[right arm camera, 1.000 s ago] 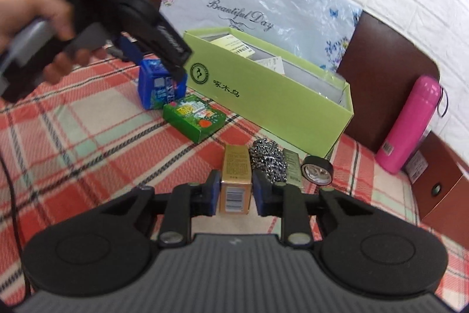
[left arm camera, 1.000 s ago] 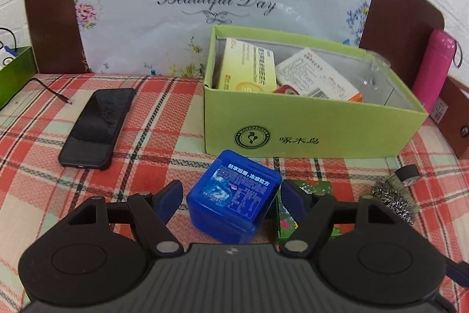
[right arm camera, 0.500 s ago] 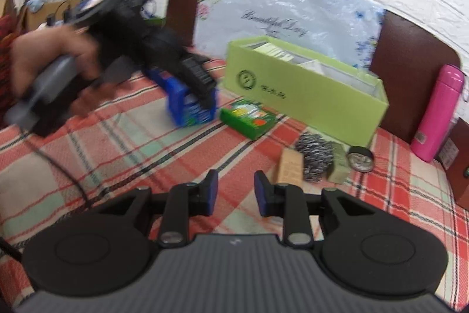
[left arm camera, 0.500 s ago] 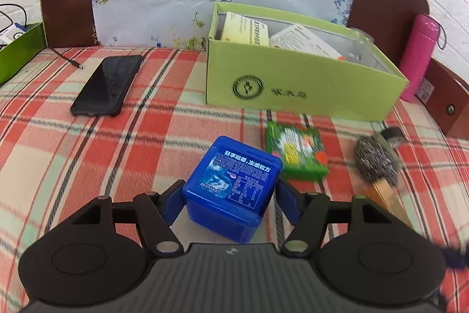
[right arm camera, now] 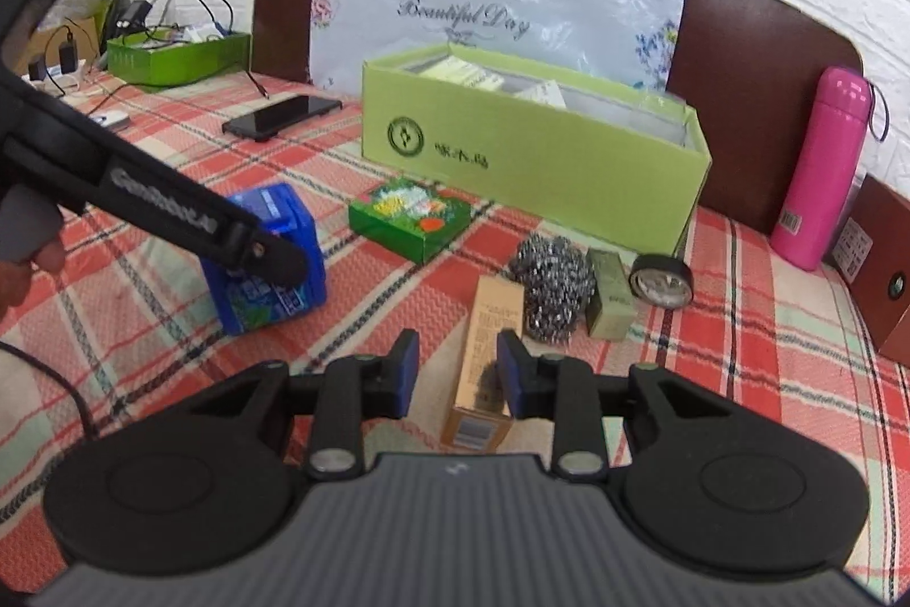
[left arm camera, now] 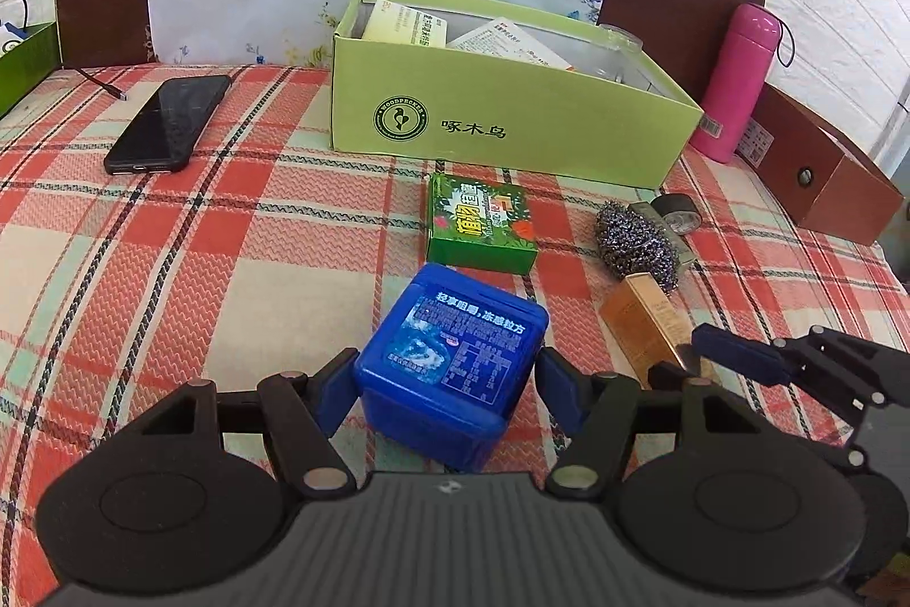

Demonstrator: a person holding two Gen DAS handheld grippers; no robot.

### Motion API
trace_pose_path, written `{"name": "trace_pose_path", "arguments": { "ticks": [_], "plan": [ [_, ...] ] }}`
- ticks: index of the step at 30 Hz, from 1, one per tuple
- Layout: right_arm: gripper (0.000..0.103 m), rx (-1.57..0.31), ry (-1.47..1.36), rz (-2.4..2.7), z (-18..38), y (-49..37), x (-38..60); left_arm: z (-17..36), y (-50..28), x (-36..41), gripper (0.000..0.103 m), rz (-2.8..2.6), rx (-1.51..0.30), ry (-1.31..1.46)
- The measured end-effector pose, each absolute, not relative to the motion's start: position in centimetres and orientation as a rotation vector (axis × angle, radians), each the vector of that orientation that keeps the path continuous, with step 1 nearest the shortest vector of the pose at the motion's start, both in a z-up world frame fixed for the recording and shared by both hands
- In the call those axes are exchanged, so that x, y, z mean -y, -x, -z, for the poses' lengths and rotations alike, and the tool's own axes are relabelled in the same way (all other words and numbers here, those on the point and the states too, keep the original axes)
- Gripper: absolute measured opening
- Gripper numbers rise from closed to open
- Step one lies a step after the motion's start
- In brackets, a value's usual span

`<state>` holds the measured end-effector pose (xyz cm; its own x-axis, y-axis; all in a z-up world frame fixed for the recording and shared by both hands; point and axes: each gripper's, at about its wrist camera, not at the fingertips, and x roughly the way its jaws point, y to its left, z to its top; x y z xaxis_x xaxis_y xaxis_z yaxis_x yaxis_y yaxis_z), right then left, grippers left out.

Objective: Organize objects
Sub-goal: 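Grasp the blue square container with left tool while right tool grasps the gold box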

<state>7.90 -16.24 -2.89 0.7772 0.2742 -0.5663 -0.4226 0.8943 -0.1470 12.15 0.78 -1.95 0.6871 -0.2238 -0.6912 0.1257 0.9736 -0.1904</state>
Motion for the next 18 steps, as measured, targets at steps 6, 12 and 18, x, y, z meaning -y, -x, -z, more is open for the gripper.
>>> {"name": "trace_pose_path", "arguments": {
  "ticks": [6,12,18],
  "plan": [
    [0.03,-0.594,0.276,-0.345,3.2,-8.6,16.9,2.0,-12.0,-0.5,0.069,0.195,-0.791,0.124],
    [0.035,-0.653,0.235,-0.327,4.2,-9.9,17.7,2.0,-11.9,0.0,0.069,0.217,-0.797,0.125],
    [0.048,-0.639,0.2,-0.327,3.8,-10.0,18.5,2.0,-12.4,0.1,0.069,0.222,-0.805,0.133]
  ]
}}
